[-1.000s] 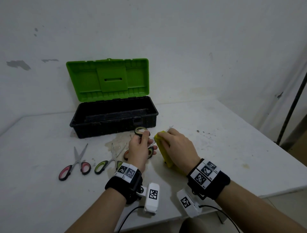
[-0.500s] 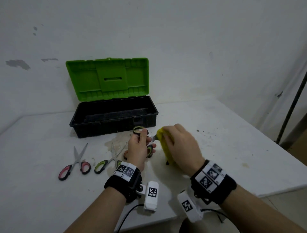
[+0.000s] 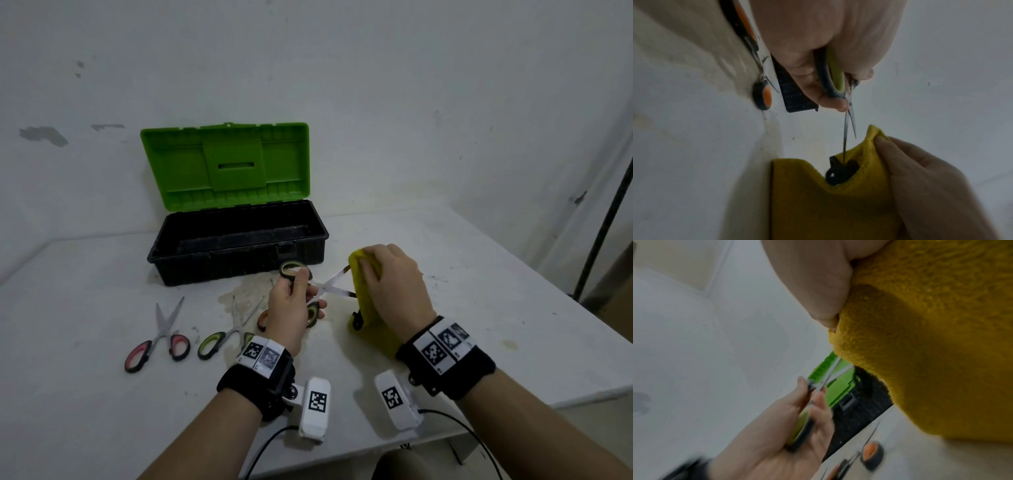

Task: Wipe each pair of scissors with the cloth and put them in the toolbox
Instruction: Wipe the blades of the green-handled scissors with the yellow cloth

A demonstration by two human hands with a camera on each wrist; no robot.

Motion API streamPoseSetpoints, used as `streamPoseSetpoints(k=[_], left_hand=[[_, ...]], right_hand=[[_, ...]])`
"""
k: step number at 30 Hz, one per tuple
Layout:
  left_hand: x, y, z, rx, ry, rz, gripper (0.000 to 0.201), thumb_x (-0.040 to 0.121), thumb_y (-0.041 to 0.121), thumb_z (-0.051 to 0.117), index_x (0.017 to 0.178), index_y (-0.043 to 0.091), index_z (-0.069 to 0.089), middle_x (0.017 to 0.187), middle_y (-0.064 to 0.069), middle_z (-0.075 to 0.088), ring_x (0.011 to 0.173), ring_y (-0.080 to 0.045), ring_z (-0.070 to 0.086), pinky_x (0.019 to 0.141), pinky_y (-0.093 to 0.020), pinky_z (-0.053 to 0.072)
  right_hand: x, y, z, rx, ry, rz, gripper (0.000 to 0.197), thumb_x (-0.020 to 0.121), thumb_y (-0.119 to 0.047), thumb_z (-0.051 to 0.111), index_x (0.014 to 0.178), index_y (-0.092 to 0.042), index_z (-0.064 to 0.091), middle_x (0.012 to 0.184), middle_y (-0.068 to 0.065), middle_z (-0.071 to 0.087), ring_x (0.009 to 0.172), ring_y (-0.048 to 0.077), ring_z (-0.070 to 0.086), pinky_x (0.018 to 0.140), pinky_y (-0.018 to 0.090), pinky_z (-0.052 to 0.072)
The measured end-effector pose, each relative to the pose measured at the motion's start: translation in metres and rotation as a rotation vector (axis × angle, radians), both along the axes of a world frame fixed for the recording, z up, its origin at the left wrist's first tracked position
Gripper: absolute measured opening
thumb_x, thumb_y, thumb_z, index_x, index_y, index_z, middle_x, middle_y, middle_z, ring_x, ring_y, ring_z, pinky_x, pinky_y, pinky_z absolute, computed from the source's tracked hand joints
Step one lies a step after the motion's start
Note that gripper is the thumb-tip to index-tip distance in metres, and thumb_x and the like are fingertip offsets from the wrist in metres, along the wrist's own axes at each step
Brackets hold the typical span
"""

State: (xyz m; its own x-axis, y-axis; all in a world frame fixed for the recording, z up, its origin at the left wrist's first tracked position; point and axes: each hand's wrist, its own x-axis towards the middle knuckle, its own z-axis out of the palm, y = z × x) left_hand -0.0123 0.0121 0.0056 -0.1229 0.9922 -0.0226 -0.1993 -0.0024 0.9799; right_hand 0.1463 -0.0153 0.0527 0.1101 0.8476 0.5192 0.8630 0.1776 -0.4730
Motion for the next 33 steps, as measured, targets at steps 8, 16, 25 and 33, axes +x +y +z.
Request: streamPoseSetpoints(k=[8, 16, 25, 33], left_hand=[[0.004, -0.006, 0.005, 0.034, 0.051, -0.005, 0.035, 0.103, 0.033, 0.05, 0.096, 0.0, 0.06, 0.077, -0.008, 0.064, 0.056, -0.014, 0.064, 0.045, -0.024, 0.051], [-0.002, -0.003, -0.003, -0.003, 0.03, -0.015, 0.033, 0.102, 0.036, 0.052, 0.094, 0.005, 0.057, 0.079, -0.006, 0.059, 0.057, -0.019, 0.063, 0.053, -0.033, 0.05], [0.006, -0.002, 0.0, -0.038, 0.005, -0.004, 0.03, 0.103, 0.036, 0.049, 0.098, 0.009, 0.059, 0.087, -0.011, 0.064, 0.063, -0.019, 0.065, 0.05, -0.029, 0.053], [0.005, -0.01, 0.005, 0.013, 0.049, 0.002, 0.032, 0.103, 0.038, 0.05, 0.091, 0.011, 0.061, 0.08, -0.005, 0.064, 0.048, -0.005, 0.061, 0.054, -0.031, 0.056]], right_hand=[[-0.03, -0.014, -0.02, -0.096, -0.186, 0.154, 0.026, 0.101, -0.033, 0.044, 0.117, -0.024, 0.062, 0.104, -0.001, 0.057, 0.085, 0.025, 0.06, 0.069, 0.041, 0.053], [0.007, 0.009, -0.004, -0.096, -0.008, -0.048, 0.021, 0.099, -0.027, 0.049, 0.109, -0.021, 0.066, 0.101, 0.0, 0.058, 0.086, 0.023, 0.059, 0.075, 0.038, 0.051], [-0.024, -0.023, -0.003, -0.041, -0.112, 0.113, 0.021, 0.1, -0.029, 0.048, 0.112, -0.02, 0.062, 0.103, -0.002, 0.057, 0.08, 0.019, 0.057, 0.069, 0.029, 0.047], [-0.025, -0.006, -0.02, -0.13, -0.178, 0.029, 0.024, 0.101, -0.032, 0.043, 0.112, -0.021, 0.061, 0.103, 0.0, 0.055, 0.079, 0.028, 0.061, 0.068, 0.042, 0.054]])
